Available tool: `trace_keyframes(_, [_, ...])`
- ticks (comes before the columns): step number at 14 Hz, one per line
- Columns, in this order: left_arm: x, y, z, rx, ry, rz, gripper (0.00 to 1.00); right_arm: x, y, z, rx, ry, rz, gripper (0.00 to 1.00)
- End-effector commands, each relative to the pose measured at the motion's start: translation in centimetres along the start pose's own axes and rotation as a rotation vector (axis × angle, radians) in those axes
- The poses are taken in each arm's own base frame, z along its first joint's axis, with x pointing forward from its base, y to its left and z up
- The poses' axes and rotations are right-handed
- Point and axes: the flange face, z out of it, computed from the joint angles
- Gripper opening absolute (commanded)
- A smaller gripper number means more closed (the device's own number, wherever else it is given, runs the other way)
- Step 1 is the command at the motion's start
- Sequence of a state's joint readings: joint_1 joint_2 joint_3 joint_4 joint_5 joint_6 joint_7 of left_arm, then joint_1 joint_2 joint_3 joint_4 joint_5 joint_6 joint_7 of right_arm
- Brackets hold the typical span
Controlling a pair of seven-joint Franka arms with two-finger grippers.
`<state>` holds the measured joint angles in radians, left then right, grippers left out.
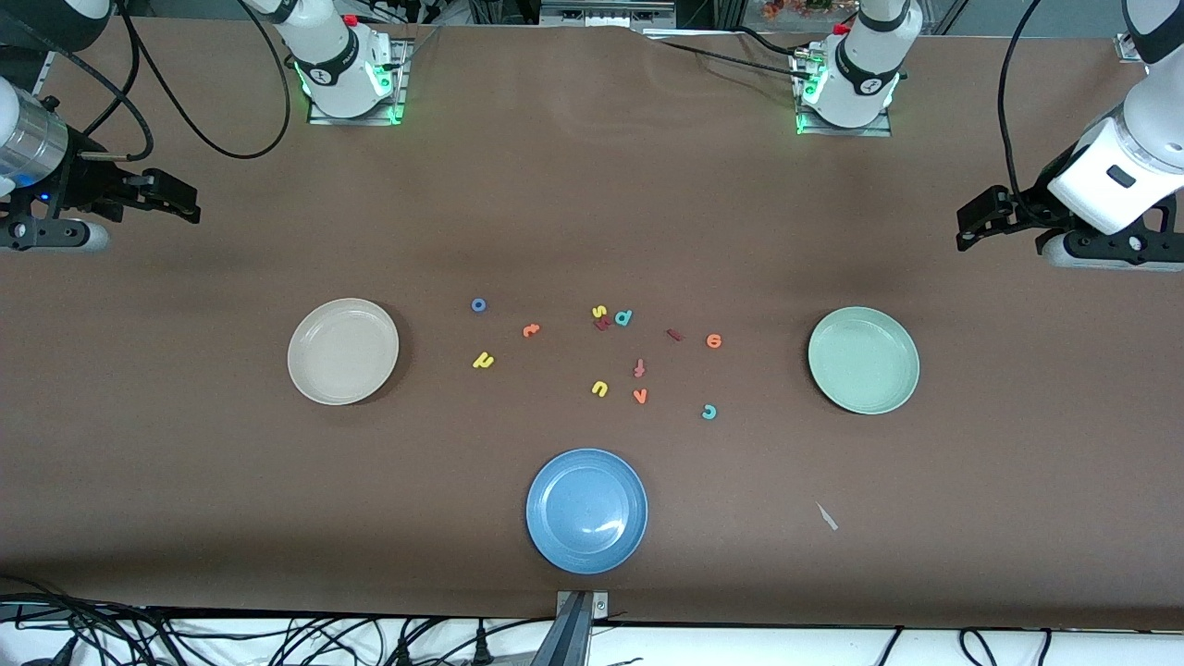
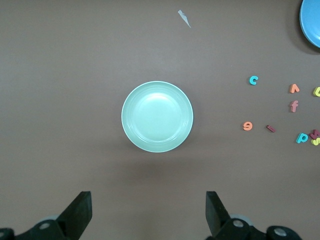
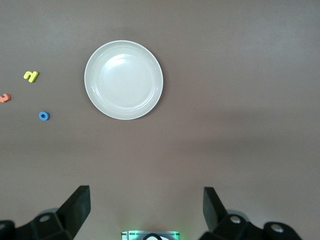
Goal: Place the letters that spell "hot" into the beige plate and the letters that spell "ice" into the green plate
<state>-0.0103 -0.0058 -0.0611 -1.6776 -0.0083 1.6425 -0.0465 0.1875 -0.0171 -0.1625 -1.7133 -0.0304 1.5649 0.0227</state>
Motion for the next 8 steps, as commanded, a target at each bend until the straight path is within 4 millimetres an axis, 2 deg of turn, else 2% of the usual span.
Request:
trace_keyframes(1, [-0.46,0.07,-0.80,0.006,-0.003,0.020,1.00,0.10,0.09,-0.25,0.014,-0.007,0.007,1.00])
trace_keyframes(8, [-0.37,-0.15,-1.22,0.019,0.005,0.019,1.00,0.06,0.10,-0.32,0.015,-0.006,0.007,1.00])
